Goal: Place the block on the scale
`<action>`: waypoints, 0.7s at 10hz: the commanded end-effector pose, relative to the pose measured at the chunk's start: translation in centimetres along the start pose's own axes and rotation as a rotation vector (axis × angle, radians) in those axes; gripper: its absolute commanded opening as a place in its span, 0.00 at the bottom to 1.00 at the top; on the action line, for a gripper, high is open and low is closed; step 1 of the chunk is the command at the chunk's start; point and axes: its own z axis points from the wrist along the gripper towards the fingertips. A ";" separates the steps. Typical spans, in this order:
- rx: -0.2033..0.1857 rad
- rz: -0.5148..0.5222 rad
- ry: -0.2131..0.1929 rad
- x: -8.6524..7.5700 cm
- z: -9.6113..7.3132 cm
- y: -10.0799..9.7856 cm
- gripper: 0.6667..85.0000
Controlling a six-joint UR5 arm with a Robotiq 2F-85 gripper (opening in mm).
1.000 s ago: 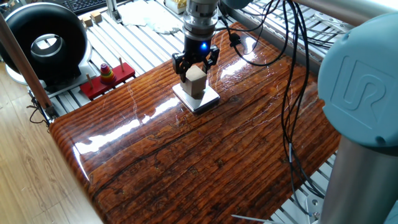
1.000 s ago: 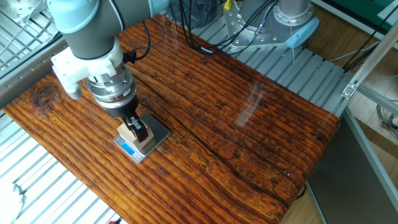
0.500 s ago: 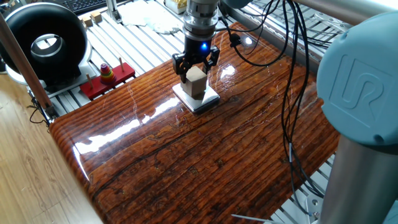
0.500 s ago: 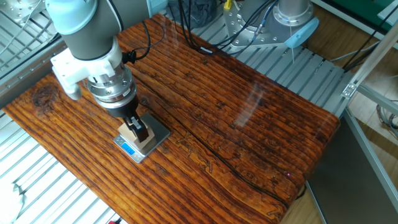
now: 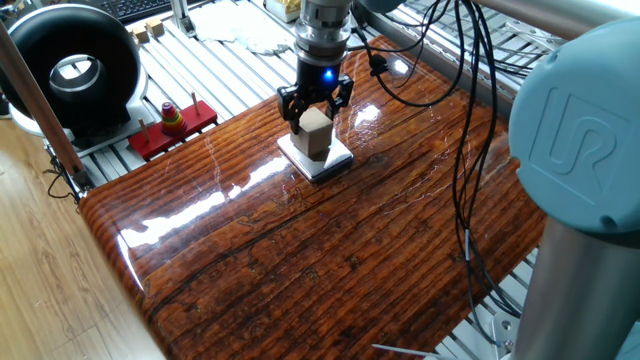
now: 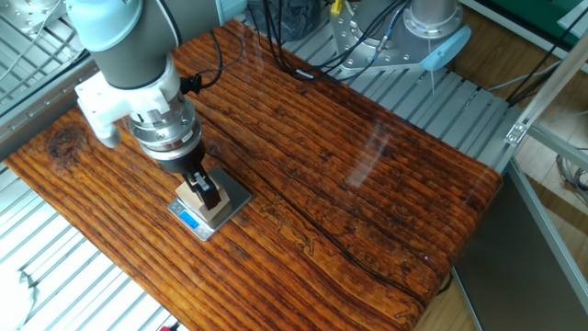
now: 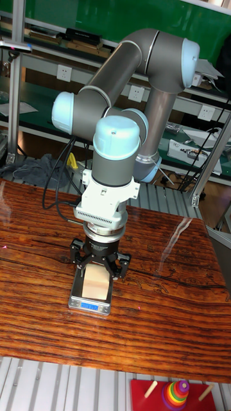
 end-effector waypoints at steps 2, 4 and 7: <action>-0.002 -0.004 -0.003 -0.1 -0.1 0.0 0.71; -0.005 -0.011 -0.007 -0.1 -0.1 0.0 0.85; -0.015 -0.022 -0.007 -0.1 0.0 0.3 0.96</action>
